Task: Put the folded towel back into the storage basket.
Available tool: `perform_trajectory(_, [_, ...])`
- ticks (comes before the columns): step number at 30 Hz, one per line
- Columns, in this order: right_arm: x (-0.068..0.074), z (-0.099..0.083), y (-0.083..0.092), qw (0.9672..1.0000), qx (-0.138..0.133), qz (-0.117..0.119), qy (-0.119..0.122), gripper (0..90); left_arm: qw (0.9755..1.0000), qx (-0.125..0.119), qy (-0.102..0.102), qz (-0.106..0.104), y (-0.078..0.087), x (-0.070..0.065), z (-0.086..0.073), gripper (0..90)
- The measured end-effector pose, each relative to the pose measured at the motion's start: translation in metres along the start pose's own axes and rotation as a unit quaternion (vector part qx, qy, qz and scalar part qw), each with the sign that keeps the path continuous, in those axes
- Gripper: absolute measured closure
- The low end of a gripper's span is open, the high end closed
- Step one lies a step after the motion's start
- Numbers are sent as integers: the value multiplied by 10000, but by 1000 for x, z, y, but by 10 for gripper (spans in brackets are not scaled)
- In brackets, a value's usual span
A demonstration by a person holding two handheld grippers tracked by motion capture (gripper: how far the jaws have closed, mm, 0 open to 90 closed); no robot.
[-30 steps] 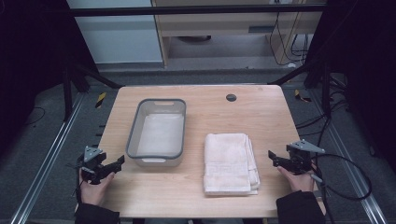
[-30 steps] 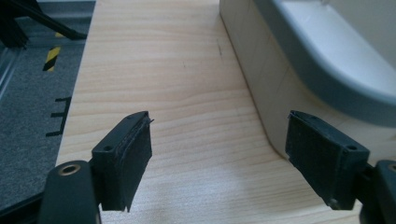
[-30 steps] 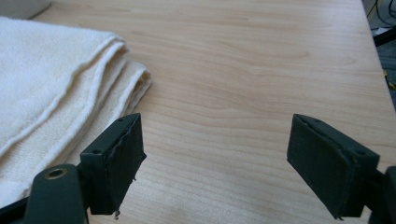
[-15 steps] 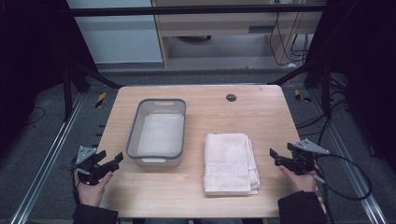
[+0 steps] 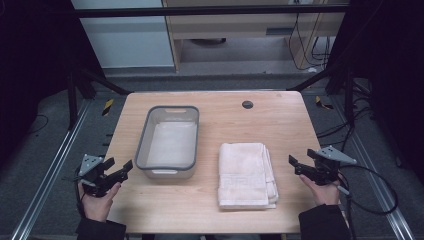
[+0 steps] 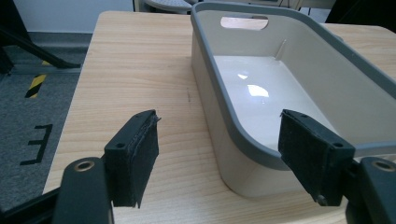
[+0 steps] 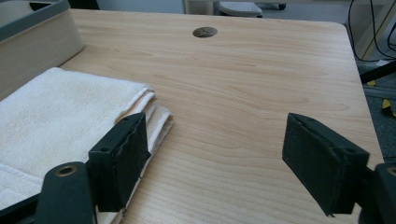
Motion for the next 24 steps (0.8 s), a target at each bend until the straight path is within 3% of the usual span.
perform_trajectory(7, [9,11,1,9998,-99,165,-63,226,9999,6,-61,-91,-2,-9,6,283])
perform_trajectory(24, [20,29,-2,9995,-107,269,131,223,9994,-47,-174,-299,-6,-27,23,299])
Point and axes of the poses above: each handheld gripper's, and its own axes: y roughly backward along the jaws, z roughly out of its top, x roughly to its left, the point moved 10 cm from there along -y, roughly forward along the jaws, and after that the axes turned 7 degrees about -y, right-handed, at the moved point
